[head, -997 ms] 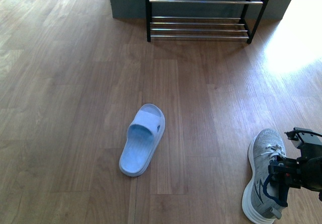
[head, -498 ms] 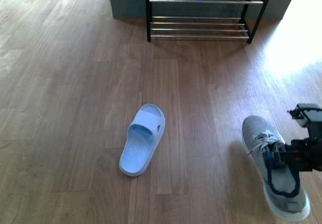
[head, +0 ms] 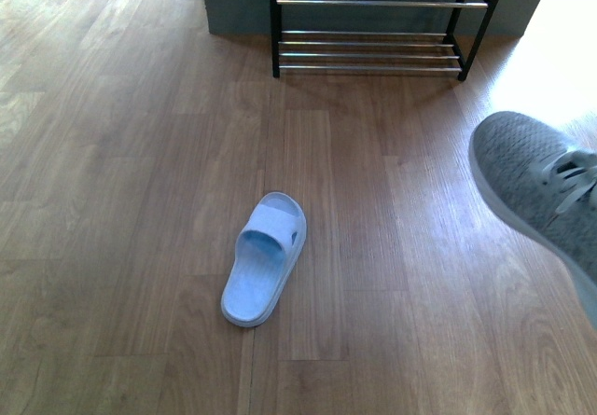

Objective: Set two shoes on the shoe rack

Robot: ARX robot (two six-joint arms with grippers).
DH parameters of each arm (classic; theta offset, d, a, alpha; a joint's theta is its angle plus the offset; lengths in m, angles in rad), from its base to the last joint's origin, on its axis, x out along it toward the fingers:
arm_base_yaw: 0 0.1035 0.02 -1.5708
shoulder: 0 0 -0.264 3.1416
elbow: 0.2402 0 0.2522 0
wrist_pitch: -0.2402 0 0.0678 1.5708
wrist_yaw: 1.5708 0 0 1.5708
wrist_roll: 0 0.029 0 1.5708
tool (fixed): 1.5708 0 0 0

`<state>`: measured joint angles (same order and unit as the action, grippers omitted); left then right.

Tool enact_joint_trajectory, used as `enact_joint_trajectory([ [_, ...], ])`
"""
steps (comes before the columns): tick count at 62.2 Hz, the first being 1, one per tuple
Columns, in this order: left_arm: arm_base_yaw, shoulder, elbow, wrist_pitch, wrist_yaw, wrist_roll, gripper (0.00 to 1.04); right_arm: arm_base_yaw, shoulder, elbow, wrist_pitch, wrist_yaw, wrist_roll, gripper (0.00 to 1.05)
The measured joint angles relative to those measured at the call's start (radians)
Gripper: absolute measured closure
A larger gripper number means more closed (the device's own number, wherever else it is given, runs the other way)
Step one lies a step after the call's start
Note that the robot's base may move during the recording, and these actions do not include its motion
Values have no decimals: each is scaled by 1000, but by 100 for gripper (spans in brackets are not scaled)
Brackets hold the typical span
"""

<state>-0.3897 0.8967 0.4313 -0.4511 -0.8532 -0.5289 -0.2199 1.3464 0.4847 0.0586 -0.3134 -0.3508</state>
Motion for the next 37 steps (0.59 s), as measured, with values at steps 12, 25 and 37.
enact_joint_trajectory([
  [12, 0, 0, 0, 0, 0, 0, 103, -184, -531, -77, -245, -266, -72, 104],
  [25, 0, 0, 0, 0, 0, 0, 103, -201, -655, -93, -250, -297, -118, 104],
  [37, 0, 0, 0, 0, -3, 0, 103, -205, -653, -103, -251, -290, -123, 104],
])
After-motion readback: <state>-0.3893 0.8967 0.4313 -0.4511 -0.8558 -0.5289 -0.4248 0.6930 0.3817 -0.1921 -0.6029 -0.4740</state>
